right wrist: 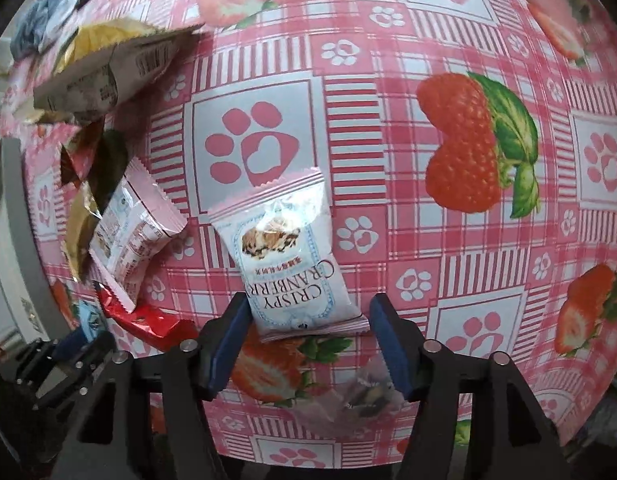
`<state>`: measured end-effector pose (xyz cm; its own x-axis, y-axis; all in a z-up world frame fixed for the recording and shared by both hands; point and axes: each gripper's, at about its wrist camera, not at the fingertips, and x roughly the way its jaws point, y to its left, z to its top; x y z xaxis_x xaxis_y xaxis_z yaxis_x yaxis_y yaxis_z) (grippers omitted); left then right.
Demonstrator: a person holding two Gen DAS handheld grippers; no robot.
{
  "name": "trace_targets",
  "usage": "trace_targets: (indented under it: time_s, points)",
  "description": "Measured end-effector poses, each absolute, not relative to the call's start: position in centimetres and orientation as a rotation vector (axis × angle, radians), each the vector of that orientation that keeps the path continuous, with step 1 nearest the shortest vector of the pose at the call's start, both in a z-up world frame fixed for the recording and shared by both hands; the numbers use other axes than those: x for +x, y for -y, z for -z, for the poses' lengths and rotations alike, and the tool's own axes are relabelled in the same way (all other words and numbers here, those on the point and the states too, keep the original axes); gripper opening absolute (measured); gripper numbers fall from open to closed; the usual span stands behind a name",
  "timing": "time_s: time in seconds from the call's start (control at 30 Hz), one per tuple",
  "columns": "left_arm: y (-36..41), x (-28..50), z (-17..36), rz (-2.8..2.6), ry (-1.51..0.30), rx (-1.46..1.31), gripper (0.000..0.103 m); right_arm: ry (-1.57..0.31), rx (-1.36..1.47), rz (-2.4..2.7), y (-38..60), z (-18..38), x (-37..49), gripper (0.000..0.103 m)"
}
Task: Organize snacks
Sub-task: 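Grasp blue bar with left tool while right tool holds Crispy Cranberry packet, then carry blue bar with left tool while right tool carries cranberry packet to white tray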
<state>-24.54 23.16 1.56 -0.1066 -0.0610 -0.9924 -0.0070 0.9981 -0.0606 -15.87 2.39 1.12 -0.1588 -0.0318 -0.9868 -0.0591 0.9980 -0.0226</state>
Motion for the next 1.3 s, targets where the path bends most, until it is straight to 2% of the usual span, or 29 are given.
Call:
trace_targets:
  time_s: [0.13,0.17,0.2,0.37,0.4,0.43,0.47,0.5,0.53,0.87,1.13,1.3]
  points:
    - [-24.3,-24.5,-1.6,0.053,-1.675,-0.061,0.025,-1.715,-0.129,-0.018,-3.0,-1.5,-15.8,0.067]
    - [-24.3,-24.4,-1.7,0.055,-1.674,-0.062,0.025,-1.709,-0.126,-0.024,-3.0,-1.6,-15.8,0.078]
    - [-24.4,-24.6,-1.7,0.058,-1.673,-0.061,0.025,-1.702,-0.163,-0.019,-3.1,-1.6,-15.6,0.085]
    - [-23.0,-23.3,-0.9,0.056,-1.671,-0.056,0.025,-1.691,-0.166,-0.062,-3.7,-1.5,-14.8,0.084]
    - [-23.0,-23.4,-0.9,0.057,-1.671,-0.052,0.025,-1.696,-0.177,-0.07,-4.1,-1.2,-14.6,0.076]
    - [-22.8,-23.3,-0.9,0.057,-1.67,-0.051,0.025,-1.711,-0.196,-0.08,-4.5,-0.8,-14.7,0.074]
    - [-22.6,-23.2,-0.9,0.055,-1.67,-0.051,0.025,-1.7,-0.222,-0.084,-5.0,-0.9,-14.8,0.066]
    - [-22.6,-23.2,-0.9,0.056,-1.668,-0.049,0.025,-1.691,-0.236,-0.098,-5.5,-0.9,-14.8,0.051]
    - [-22.5,-23.2,-0.9,0.056,-1.666,-0.05,0.025,-1.683,-0.245,-0.106,-5.8,-1.2,-14.9,0.043]
    - [-23.5,-23.3,-3.5,0.114,-1.572,-0.114,0.025,-1.695,-0.014,-0.136,-5.4,-4.2,-16.5,0.043]
    - [-25.8,-23.4,-6.6,0.098,-1.482,-0.114,0.025,-1.681,0.028,-0.21,-9.0,-7.6,-17.1,0.043]
    - [-29.0,-24.2,-7.9,0.052,-1.444,-0.152,0.025,-1.683,-0.01,-0.275,-14.0,-7.1,-16.5,0.043]
